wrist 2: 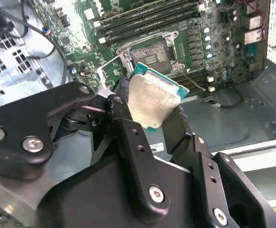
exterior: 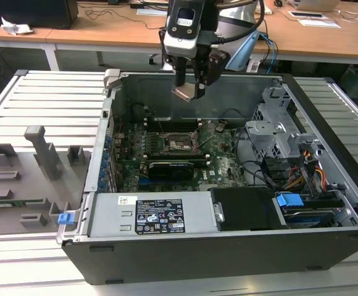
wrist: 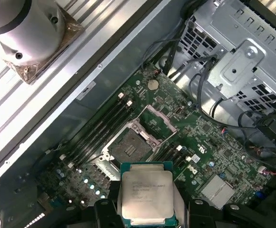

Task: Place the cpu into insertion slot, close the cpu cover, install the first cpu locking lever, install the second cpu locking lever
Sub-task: 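Place the cpu into insertion slot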

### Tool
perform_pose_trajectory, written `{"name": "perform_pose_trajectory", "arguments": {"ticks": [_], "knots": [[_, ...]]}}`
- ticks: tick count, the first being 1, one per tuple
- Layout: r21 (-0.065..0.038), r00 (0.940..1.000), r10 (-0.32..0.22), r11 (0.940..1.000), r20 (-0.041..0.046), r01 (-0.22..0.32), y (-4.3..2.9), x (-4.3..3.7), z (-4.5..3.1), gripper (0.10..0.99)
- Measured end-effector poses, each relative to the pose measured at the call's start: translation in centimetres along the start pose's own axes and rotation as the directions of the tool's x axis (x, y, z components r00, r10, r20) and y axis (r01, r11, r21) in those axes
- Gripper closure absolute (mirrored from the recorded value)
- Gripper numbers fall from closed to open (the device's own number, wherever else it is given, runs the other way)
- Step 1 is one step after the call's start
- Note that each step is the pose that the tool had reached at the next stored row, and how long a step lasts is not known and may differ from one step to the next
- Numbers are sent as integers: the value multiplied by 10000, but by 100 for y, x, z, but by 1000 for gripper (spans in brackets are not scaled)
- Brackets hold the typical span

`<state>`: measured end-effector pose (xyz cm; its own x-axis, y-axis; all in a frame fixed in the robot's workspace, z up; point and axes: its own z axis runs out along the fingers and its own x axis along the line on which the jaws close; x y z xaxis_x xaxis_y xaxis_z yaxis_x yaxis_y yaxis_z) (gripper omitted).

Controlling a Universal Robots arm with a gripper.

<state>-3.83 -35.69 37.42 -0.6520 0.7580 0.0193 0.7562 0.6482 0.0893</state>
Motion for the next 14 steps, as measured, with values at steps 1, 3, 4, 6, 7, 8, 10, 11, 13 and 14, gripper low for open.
{"name": "perform_pose_trajectory", "arguments": {"ticks": [1, 3, 4, 6, 7, 8, 10, 11, 13, 14], "knots": [[-6, 9997, 231, 9997, 20, -231, 0, 0, 3, 561], [-12, 9985, 552, 9985, 49, -552, -1, 0, 8, 561], [-15, 9978, 656, 9978, 58, -656, -1, -1, 10, 561], [-19, 9963, 853, 9964, 76, -852, -1, 0, 14, 561], [-21, 9957, 922, 9957, 82, -922, -1, 0, 16, 561], [-23, 9951, 989, 9951, 87, -989, -1, -1, 18, 561], [-27, 9937, 1120, 9937, 99, -1120, -2, -1, 21, 561], [-27, 9930, 1179, 9930, 104, -1179, -2, -1, 21, 561], [-33, 9916, 1288, 9917, 113, -1287, -2, -1, 23, 561], [-34, 9909, 1340, 9910, 118, -1340, -2, -1, 23, 561]]}}
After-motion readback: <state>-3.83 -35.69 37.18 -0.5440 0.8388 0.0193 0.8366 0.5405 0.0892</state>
